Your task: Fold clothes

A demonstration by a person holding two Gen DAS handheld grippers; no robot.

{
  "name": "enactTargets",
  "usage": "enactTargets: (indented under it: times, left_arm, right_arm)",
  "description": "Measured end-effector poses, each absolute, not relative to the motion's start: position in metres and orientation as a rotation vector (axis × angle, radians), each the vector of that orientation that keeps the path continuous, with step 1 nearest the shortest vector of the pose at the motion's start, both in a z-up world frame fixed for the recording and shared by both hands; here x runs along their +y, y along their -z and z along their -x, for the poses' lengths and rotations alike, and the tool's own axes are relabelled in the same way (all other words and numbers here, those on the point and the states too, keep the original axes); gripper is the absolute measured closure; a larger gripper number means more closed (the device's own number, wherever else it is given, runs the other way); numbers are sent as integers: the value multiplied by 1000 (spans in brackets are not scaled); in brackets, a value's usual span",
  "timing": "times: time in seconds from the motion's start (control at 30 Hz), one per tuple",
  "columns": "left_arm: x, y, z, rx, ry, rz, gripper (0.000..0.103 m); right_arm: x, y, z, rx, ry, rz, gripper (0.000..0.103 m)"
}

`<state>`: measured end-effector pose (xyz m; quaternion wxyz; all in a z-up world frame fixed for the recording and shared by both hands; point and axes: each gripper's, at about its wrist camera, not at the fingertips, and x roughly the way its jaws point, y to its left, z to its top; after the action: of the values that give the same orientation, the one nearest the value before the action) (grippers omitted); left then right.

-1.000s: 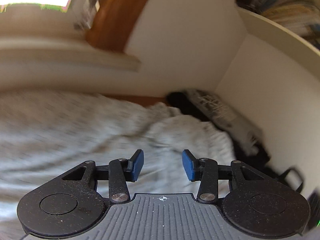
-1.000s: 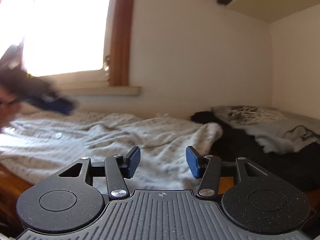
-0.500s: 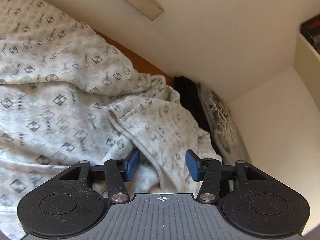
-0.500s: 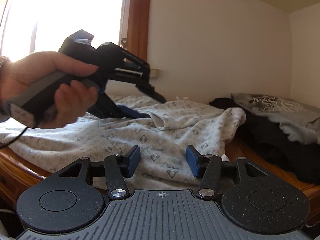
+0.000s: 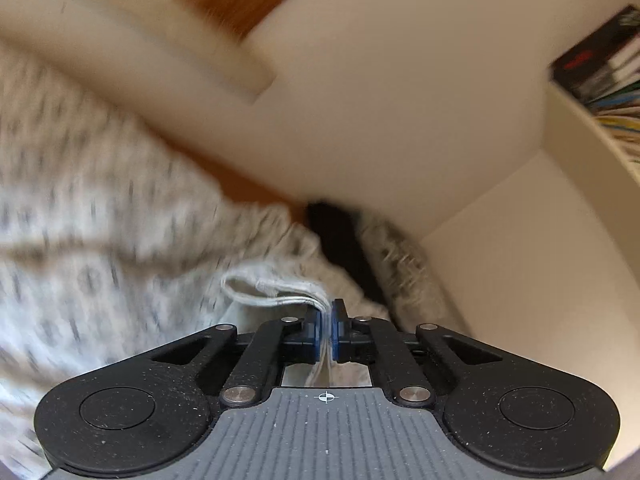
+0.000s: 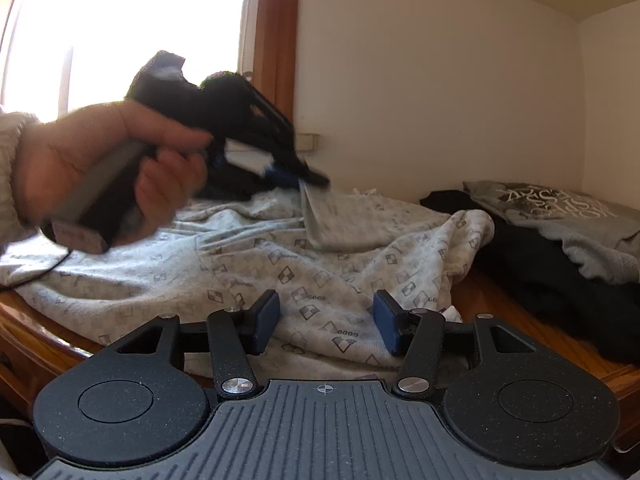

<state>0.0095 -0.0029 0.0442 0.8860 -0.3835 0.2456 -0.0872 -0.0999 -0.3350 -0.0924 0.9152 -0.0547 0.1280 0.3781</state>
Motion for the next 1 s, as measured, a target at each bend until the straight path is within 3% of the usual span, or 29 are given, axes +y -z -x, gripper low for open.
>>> enactTargets:
  times: [0.53, 0.8, 1.0]
  left_arm:
    - [148, -178, 177, 293, 228, 687, 99]
    - [224, -178, 294, 277, 81, 708, 99]
    - [246, -141, 332, 322, 43, 738, 99]
  right_arm:
    - [-339, 78, 96, 302, -800, 104, 50]
    - [-333, 63, 118, 246, -869, 116, 50]
    - [-331, 68, 125, 258, -856, 229, 50]
